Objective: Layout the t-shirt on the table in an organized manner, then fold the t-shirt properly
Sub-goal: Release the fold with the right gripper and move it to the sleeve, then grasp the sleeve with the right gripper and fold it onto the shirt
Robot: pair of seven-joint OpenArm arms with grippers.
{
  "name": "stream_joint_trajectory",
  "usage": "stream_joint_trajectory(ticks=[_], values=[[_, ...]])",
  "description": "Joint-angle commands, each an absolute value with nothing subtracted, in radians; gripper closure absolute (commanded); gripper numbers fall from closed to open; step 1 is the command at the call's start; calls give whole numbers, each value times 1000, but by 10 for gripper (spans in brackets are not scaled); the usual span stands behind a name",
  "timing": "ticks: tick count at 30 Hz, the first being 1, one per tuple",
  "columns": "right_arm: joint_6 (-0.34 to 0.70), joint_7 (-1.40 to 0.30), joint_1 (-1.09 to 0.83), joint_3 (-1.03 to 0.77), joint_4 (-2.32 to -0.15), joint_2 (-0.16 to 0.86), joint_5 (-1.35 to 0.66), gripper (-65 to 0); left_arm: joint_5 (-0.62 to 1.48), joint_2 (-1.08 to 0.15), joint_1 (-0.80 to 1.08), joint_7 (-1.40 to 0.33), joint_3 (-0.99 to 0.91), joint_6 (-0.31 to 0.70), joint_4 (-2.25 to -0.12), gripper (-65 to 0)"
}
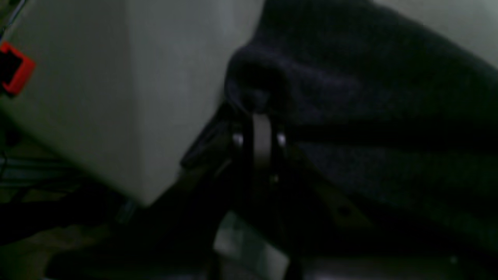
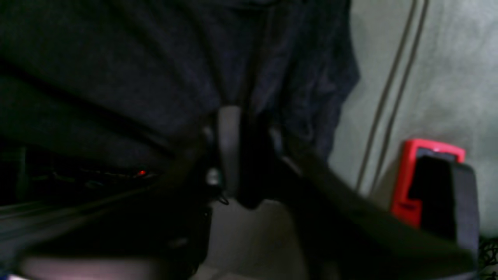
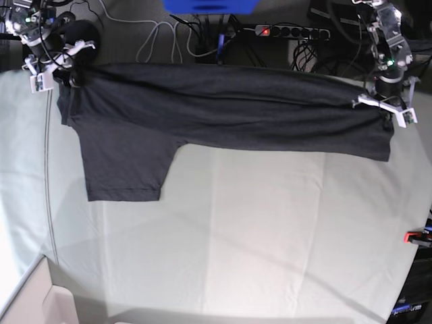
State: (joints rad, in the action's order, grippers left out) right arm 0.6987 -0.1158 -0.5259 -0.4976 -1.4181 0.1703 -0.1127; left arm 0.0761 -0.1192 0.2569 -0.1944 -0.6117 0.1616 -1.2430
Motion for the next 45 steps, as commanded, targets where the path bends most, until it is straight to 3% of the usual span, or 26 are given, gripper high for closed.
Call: stream_joint_trajectory(ticks=[1,4,8,13,20,26,32,42,45], values=[[698,-94,-539,-513,-1437,182,-127,-202,81,-134,254,-176,-616,182,-1254,-24],[698,-93,-544,-539,-1480,179,-131,-269,82,-127,254,-176,-619,255,-1254,-116],[698,-96,-530,-636,-1560,130,-133,-298,84,-124,252,-176,-618,268,-1257,-220],[698,-108,-407,-641,-1607,110,-128,-299,84,-124,252,-176,-621,268,-1257,-271],[698,-381,-22,-561,-1461,120,-87,-340,84,-124,257,-176,-622,268,-1257,-334],[698,-364,297,-568,-1059,128,139,-339,79,-124,255,-176,-624,266,-1257,-337],[698,-193,381,-565,-742,197,189,-340,79,-124,259,-176,-624,266,-1257,-337],[698,-93,346,-561,-604,214,189,-334,84,-124,254,-176,-624,266,-1254,-337],[698,-93,344,-544,-604,211,189,-291,84,-124,254,-176,-624,266,-1254,-337]])
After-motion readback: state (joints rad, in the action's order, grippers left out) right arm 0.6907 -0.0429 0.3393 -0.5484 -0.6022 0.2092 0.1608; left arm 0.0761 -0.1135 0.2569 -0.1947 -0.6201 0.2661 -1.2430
